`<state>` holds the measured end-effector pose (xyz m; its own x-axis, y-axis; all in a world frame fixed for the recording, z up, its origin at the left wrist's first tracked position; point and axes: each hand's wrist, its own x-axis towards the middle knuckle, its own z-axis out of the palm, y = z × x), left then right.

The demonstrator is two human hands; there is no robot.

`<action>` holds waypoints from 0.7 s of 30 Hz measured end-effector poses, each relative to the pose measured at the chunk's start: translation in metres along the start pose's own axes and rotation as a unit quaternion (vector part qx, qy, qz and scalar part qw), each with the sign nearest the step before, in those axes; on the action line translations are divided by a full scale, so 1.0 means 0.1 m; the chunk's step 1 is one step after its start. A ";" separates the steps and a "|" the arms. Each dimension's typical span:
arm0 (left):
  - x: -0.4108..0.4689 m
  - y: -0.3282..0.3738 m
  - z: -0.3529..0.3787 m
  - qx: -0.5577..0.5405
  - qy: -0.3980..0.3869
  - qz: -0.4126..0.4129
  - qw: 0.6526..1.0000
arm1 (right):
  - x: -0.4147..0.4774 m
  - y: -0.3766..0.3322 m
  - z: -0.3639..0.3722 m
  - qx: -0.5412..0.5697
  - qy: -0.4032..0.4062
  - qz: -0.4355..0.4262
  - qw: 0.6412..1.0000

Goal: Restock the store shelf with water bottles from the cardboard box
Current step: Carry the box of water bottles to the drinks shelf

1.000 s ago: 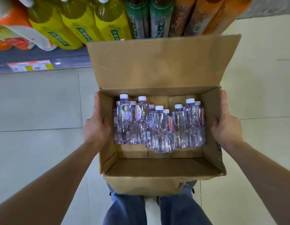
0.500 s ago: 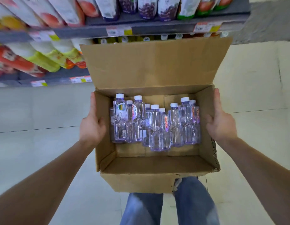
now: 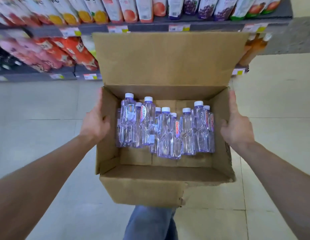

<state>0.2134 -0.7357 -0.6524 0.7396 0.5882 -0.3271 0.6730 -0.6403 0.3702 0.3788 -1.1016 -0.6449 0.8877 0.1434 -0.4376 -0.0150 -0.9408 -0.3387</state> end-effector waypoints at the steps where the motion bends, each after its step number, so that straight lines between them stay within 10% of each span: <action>1: -0.09 -0.13 -0.07 0.005 0.007 -0.001 1.000 | -0.11 -0.06 0.07 0.005 0.004 -0.006 1.000; 21: -0.55 -3.38 -1.73 -0.006 0.036 -0.047 0.998 | -1.85 -2.82 1.61 -0.008 -0.015 -0.059 0.998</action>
<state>-0.0563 -0.4665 -0.6087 0.6705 0.6798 -0.2971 0.7388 -0.5749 0.3518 0.1445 -0.8133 -0.6022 0.8683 0.2630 -0.4206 0.0969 -0.9215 -0.3761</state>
